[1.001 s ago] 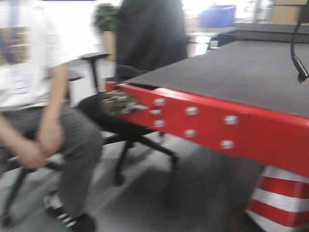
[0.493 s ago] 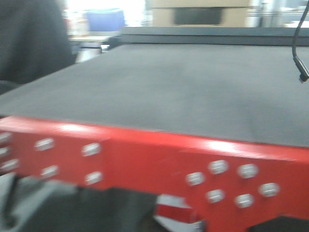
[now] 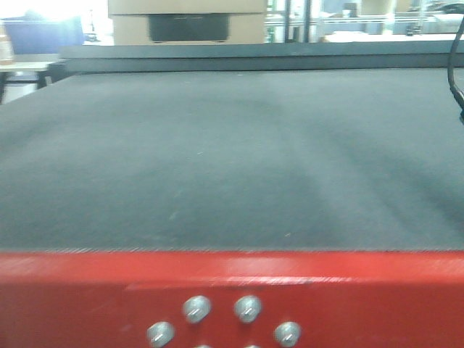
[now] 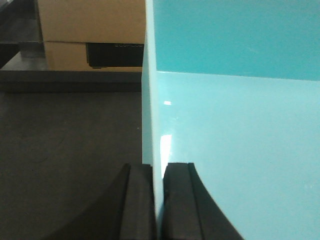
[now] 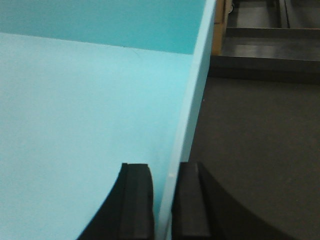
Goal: Fetch blue bin and place on conveyor start
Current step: 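Lower the held bin onto the near end of the conveyor belt, then open both grippers and lift them away from the bin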
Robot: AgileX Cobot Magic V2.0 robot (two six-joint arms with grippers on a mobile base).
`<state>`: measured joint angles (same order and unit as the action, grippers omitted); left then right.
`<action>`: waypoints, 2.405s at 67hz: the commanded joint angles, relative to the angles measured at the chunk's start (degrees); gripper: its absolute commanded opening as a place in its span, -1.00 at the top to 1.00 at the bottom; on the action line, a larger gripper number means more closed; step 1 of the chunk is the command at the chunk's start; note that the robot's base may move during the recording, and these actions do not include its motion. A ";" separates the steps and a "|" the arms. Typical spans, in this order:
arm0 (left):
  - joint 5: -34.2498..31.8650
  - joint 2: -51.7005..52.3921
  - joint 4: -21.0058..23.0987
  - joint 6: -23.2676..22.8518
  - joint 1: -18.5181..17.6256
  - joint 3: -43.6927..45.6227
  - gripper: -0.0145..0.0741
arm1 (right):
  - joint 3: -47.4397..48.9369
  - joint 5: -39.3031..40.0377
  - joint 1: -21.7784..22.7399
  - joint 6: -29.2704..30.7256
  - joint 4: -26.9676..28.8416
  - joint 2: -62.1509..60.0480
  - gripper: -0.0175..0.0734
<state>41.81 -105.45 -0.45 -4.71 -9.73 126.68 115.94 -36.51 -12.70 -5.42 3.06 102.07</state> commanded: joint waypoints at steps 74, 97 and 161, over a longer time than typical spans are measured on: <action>-2.64 0.52 1.15 -0.12 -0.30 0.41 0.92 | 0.54 4.46 -0.40 1.81 1.35 -1.46 0.95; 0.56 0.52 1.14 -0.12 -0.30 0.41 0.92 | 0.66 3.32 -0.40 1.81 1.35 -1.58 0.95; 15.74 -8.80 0.45 -0.22 0.86 -18.13 0.72 | 0.66 -19.68 1.58 2.90 1.13 16.85 0.17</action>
<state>58.63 -115.03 1.40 -5.65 -9.13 108.73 115.94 -56.73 -11.68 -3.58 4.95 119.64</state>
